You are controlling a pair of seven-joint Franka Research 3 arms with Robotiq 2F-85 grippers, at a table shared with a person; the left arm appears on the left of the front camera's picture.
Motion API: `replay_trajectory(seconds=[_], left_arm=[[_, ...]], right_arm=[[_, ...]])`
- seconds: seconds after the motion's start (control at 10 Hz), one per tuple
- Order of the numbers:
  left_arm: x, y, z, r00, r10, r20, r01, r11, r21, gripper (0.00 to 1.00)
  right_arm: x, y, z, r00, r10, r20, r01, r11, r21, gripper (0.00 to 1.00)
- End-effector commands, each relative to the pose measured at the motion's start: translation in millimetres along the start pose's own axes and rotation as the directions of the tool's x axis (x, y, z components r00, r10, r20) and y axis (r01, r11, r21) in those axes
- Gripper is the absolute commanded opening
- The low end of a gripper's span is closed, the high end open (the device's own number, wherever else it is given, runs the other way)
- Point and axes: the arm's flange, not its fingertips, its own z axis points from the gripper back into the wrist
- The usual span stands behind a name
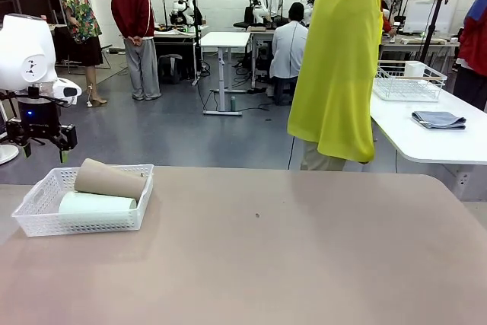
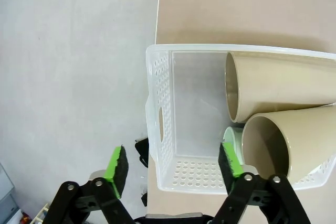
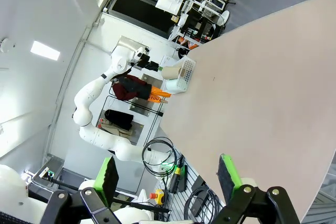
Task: Clean and organize the cups into the basket.
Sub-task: Move the Organizing basket back to the left side of the table.
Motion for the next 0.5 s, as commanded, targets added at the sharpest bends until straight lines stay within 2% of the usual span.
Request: replay_trajectory(seconds=[0.0,0.2,0.3,0.4], left_arm=[[-5,2,4,1.0,0.002,0.022,-0.001,1.0,-0.011,1.0],[-17,-2,12,1.0,0.019,0.014,-0.019,0.999,-0.029,1.0],[-40,-13,27,1.0,0.024,0.018,-0.022,0.992,-0.124,1.0],[-66,-22,46,0.998,0.023,0.061,-0.008,0.974,-0.225,1.0]], right_arm=[[-6,0,-3,1.0,0.001,-0.007,-0.001,1.0,-0.016,1.0],[-6,0,-3,1.0,0.001,-0.007,-0.001,1.0,-0.016,1.0],[-6,0,-3,1.0,0.001,-0.007,-0.001,1.0,-0.016,1.0],[-6,0,-3,1.0,0.001,-0.007,-0.001,1.0,-0.016,1.0]])
